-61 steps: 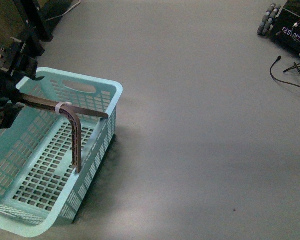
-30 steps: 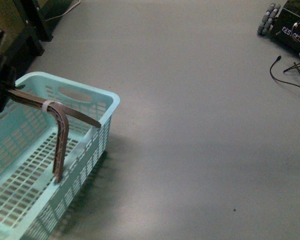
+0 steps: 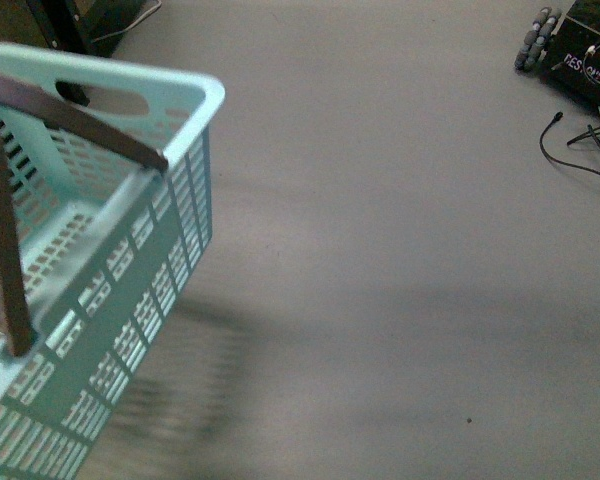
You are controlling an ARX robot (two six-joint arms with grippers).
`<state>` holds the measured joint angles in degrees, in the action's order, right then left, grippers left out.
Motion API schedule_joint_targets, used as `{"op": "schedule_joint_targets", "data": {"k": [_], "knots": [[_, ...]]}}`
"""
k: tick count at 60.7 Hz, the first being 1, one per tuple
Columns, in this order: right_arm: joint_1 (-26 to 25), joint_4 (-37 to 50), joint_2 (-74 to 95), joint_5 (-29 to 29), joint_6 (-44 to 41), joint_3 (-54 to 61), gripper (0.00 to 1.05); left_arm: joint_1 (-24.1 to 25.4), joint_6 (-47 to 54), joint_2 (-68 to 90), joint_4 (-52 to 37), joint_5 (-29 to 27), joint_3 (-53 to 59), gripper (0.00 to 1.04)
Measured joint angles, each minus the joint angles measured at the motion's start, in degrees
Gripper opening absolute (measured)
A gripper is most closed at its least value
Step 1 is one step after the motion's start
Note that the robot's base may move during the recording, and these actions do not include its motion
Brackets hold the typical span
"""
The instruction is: Pick lemon and mango into basket
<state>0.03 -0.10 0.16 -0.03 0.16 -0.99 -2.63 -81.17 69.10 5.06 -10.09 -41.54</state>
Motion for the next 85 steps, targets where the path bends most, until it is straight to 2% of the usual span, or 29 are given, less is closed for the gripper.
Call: {"op": "schedule_joint_targets", "data": {"k": [22,85], "knots": [[0.0,0.0,0.0,0.0,0.0,0.0,0.96,-0.79,-1.42,-16.72,12.0,0.98,-5.95,0.06],[0.0,0.0,0.0,0.02,0.0,0.0,0.96,-1.36,-1.22,-18.29,12.57,1.81,-7.41,0.06]]}}
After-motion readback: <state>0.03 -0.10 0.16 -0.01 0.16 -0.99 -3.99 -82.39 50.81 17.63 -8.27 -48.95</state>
